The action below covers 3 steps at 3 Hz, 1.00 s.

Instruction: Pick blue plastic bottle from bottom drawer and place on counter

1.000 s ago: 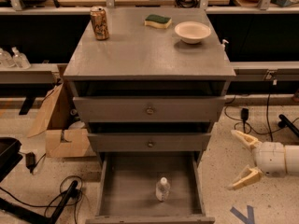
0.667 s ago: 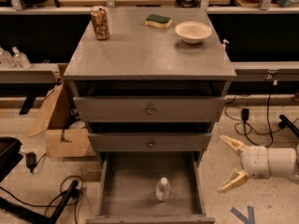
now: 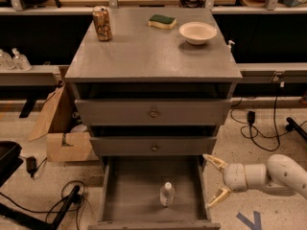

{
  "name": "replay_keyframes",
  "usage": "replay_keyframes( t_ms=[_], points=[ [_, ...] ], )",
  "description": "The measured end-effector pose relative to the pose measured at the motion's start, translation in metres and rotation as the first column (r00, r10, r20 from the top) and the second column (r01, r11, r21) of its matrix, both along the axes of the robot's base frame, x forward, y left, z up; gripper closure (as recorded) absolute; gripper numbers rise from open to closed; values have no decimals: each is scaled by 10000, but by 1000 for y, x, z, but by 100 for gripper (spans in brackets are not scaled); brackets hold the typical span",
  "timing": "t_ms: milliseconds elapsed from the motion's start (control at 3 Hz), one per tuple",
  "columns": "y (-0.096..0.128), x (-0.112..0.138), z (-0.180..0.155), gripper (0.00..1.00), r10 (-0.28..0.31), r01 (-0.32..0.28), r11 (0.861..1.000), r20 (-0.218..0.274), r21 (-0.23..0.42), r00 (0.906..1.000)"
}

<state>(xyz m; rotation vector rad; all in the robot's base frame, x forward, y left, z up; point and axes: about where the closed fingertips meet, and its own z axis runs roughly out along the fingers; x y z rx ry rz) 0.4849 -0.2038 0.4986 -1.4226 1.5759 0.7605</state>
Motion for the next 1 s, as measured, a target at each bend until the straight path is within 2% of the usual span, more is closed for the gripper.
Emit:
replay_keyframes(
  t_ms=[333,667,1000],
  points=[
    [15,0,-49,0,606,-603,9981,245,-139,9979],
    [29,4,-92,0,972,-964,9950,307,-253,9948],
    [49,13,-134,0,1210,-1212,9926,248,93,9923]
  ],
)
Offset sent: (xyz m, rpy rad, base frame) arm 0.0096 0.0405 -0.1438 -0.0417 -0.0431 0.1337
